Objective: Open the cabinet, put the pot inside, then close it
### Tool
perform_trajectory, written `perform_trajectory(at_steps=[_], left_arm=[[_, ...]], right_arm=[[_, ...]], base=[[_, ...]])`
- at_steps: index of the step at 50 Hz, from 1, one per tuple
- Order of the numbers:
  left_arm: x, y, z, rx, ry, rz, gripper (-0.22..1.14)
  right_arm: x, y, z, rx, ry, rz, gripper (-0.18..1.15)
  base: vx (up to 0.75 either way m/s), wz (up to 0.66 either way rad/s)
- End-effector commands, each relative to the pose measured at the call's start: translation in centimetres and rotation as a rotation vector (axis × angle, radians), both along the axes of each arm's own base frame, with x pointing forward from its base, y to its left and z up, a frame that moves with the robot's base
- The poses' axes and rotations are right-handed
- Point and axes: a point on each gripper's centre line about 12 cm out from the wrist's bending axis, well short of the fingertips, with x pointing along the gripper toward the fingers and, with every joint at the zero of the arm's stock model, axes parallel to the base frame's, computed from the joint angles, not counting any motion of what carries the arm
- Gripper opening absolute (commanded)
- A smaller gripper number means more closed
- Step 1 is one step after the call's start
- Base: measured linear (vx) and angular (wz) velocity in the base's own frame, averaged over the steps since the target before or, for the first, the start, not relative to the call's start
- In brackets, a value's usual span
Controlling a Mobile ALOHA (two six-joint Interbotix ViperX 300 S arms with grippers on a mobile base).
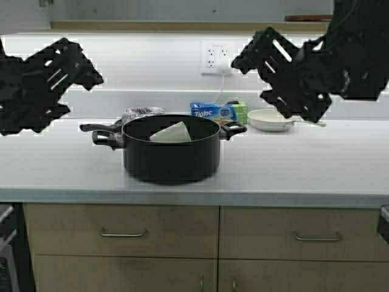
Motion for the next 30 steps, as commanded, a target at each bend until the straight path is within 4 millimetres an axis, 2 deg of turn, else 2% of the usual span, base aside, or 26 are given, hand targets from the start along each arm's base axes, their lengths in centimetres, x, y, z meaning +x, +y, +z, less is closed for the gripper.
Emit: perform_trajectory(at_steps=[1, 10, 18, 25, 30], left_arm=[[1.3, -1.4, -2.5, 0.007, 0.012, -0.01, 1.03], [2.5, -1.2, -6.6, -0.213, 0.003, 0.068, 1.03], [4.3, -2.3, -10.0, -0.369, 0.023, 0.103, 1.03], [4.9, -2.6, -9.4, -0.397, -0.008, 0.106, 1.03], [5.0, -1.5, -8.5, -0.387, -0.032, 0.154, 1.03]], right_arm=[[1.4, -0.6, -1.2, 0.084, -0.01, -0.01, 1.04], [2.1, -1.5, -3.2, 0.118, 0.026, 0.001, 1.04], [3.0, -2.2, -5.0, 0.119, 0.036, -0.034, 1.04], [3.0, -2.5, -6.2, 0.15, 0.031, -0.046, 1.04], [2.9, -2.8, -7.2, 0.175, 0.05, -0.06, 1.04]], base=[[0.0, 0.0], [0.01, 0.01], [0.06, 0.05], [0.1, 0.1], [0.11, 0.11]])
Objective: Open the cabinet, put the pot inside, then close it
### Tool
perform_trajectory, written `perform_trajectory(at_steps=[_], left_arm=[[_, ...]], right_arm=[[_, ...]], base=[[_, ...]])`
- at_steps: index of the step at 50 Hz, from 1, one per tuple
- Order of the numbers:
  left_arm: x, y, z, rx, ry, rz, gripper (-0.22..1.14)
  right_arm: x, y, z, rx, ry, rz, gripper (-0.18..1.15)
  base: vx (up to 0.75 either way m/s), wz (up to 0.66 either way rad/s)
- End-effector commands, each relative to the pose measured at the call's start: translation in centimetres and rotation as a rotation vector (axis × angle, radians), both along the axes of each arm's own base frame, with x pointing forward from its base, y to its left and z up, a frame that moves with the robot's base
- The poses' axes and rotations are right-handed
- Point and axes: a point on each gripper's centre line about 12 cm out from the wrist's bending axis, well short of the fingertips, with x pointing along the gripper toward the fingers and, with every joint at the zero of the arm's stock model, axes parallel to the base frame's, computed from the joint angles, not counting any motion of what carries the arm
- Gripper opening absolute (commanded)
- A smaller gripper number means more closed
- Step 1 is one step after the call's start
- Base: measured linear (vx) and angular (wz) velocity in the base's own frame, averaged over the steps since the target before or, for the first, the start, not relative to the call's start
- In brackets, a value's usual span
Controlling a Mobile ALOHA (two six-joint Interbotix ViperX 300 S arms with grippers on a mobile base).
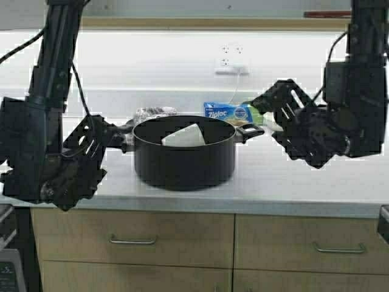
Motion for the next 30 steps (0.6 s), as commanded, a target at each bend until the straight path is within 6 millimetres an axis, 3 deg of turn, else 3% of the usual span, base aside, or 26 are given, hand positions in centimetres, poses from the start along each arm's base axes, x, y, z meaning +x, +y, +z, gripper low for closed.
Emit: perform_trajectory(at_steps=[1, 16, 30], left_arm=[[0.4, 1.3, 1.6, -0.001, -0.039, 0.065, 1.03], [0.8, 1.5, 0.9, 0.004, -0.025, 0.071, 1.03], [0.9, 1.3, -0.1, 0.001, -0.008, 0.071, 1.03]], right_arm=[[0.1, -0.4, -0.7, 0.035, -0.007, -0.021, 1.04], [0.2, -1.4, -3.0, 0.03, 0.008, -0.057, 1.04], [0.8, -1.3, -3.8, 0.034, 0.009, -0.064, 1.04]], base=[[0.13, 0.13], [0.18, 0.04], [0.19, -0.07]])
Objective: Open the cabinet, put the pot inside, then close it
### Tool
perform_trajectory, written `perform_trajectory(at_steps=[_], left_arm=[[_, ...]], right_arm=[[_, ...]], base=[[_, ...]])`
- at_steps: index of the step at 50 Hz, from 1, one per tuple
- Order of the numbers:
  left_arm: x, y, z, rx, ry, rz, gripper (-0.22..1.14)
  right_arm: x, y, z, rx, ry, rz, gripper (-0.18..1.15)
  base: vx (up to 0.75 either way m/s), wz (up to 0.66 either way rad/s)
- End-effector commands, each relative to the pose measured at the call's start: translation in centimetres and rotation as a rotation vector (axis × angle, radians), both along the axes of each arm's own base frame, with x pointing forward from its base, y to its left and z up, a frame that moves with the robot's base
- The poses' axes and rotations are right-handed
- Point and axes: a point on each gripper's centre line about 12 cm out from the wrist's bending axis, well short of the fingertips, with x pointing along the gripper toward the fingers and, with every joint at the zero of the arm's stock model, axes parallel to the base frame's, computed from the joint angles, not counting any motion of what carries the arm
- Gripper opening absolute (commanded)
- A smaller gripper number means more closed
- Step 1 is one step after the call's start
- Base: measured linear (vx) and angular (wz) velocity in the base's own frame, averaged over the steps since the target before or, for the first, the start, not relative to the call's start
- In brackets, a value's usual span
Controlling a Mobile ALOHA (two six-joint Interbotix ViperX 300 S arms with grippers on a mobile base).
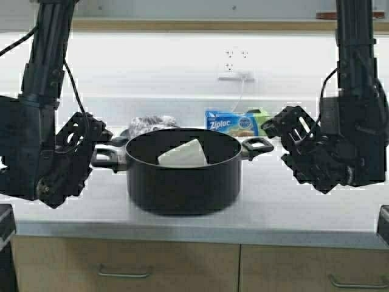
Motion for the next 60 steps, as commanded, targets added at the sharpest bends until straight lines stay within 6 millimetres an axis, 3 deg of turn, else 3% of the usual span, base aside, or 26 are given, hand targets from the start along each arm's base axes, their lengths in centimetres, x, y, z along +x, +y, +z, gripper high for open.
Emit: perform_trajectory(at_steps=[1, 17, 31, 45, 53, 60], left_arm=[[0.4, -0.3, -0.1, -0.02, -0.013, 0.003, 1.03], [4.2, -0.6, -3.9, -0.173, -0.023, 0.089, 1.03], [7.2, -0.7, -5.2, -0.235, -0.054, 0.139, 1.03], [9.2, -0.8, -5.6, -0.269, -0.065, 0.133, 1.02], [10.0, -0.6, -5.5, -0.285, -0.078, 0.121, 0.99], [10.2, -0.3, -5.7, -0.281, -0.061, 0.126, 0.81]], right_arm=[[0.9, 0.3, 0.0, 0.022, -0.03, -0.003, 1.04], [6.8, 0.4, -3.5, 0.188, -0.065, -0.003, 1.04], [10.7, 0.0, -5.8, 0.31, -0.081, 0.047, 1.04], [13.2, 0.6, -6.3, 0.387, -0.069, 0.118, 1.04], [13.4, 0.6, -6.5, 0.391, -0.057, 0.119, 1.03], [13.2, 0.1, -6.9, 0.387, -0.039, 0.106, 0.95]], base=[[0.12, -0.04], [0.05, -0.01], [0.0, 0.0], [0.0, 0.0], [0.0, 0.0], [0.0, 0.0]])
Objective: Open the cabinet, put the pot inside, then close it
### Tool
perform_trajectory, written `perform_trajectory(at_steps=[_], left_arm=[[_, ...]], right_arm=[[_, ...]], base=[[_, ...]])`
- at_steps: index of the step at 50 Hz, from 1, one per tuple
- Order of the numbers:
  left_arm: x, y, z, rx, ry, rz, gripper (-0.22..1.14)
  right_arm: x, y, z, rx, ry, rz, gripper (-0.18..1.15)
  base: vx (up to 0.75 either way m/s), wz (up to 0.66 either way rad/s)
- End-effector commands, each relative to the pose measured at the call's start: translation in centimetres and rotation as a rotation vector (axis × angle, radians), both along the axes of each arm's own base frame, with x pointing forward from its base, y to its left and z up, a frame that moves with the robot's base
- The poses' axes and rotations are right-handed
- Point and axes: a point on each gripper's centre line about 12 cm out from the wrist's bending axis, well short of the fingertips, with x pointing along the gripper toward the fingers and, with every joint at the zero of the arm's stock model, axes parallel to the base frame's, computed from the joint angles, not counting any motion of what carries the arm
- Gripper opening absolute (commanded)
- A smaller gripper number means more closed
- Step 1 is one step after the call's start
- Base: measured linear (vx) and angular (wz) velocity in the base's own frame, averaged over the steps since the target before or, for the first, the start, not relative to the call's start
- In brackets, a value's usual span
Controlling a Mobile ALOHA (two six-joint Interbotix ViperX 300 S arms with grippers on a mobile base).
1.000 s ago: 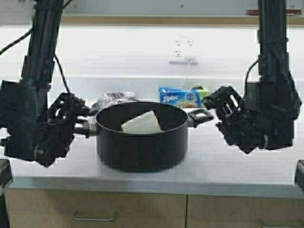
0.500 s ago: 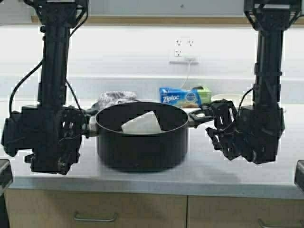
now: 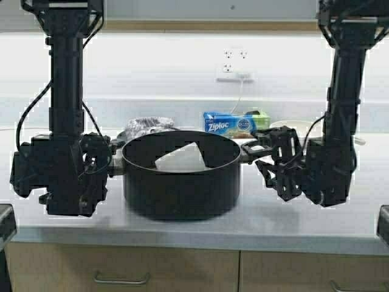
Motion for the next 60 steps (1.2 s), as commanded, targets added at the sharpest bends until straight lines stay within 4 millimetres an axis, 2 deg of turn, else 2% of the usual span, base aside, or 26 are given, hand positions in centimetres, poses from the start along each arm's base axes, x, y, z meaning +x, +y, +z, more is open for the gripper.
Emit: perform_trajectory(at_steps=[1, 5, 8, 10, 12, 14, 16, 19, 22, 30, 35, 46, 60], left_arm=[[0.4, -0.1, 0.4, -0.004, -0.002, -0.004, 0.75], [0.4, -0.1, 0.1, -0.003, 0.025, -0.004, 0.4], [0.5, -0.1, 0.0, -0.005, 0.038, -0.002, 0.06], [0.5, -0.1, -0.1, -0.004, 0.049, -0.001, -0.11], [0.6, -0.2, -0.1, -0.005, 0.057, 0.0, -0.15], [0.6, -0.2, -0.1, -0.001, 0.06, -0.001, -0.09], [0.6, -0.2, -0.1, 0.003, 0.062, -0.001, 0.0], [0.6, -0.2, 0.0, 0.01, 0.06, -0.001, 0.08], [0.6, -0.1, 0.2, 0.016, 0.058, -0.002, 0.06], [-0.2, -0.3, 1.8, 0.041, 0.024, -0.019, 0.02], [-1.0, -0.5, 3.7, 0.059, -0.035, -0.035, 0.02], [-3.6, -1.3, 7.7, 0.107, -0.068, -0.089, 0.02], [-7.9, -1.5, 12.8, 0.138, -0.105, -0.158, 0.02]], right_arm=[[0.3, -0.2, 0.5, 0.002, -0.006, -0.005, 0.91], [0.1, -0.4, 0.3, -0.001, 0.005, -0.009, 0.67], [-0.1, -0.4, 0.3, -0.002, 0.009, -0.008, 0.4], [-0.1, -0.5, 0.4, -0.003, 0.007, -0.008, 0.2], [-0.3, -0.5, 0.4, -0.011, 0.005, -0.01, 0.02], [-0.3, -0.5, 0.4, -0.009, 0.008, -0.013, -0.07], [-0.3, -0.6, 0.4, -0.01, 0.007, -0.013, -0.05], [-0.3, -0.5, 0.5, -0.012, 0.003, -0.013, 0.05], [-0.4, -0.5, 1.0, -0.007, -0.015, -0.01, 0.12], [-1.2, -0.7, 2.7, -0.019, -0.069, -0.011, 0.07], [-2.1, -0.9, 3.9, -0.047, -0.077, -0.01, 0.07], [-5.4, -0.5, 7.4, -0.081, -0.094, 0.025, 0.07], [-11.0, 0.2, 12.0, -0.112, -0.082, 0.069, 0.07]], base=[[0.0, 0.0], [0.0, 0.0], [0.0, 0.0], [0.0, 0.0], [0.0, 0.0], [0.0, 0.0], [0.0, 0.0], [0.0, 0.01], [0.0, 0.0], [0.0, 0.0], [0.0, 0.0], [0.0, 0.0], [0.0, 0.0]])
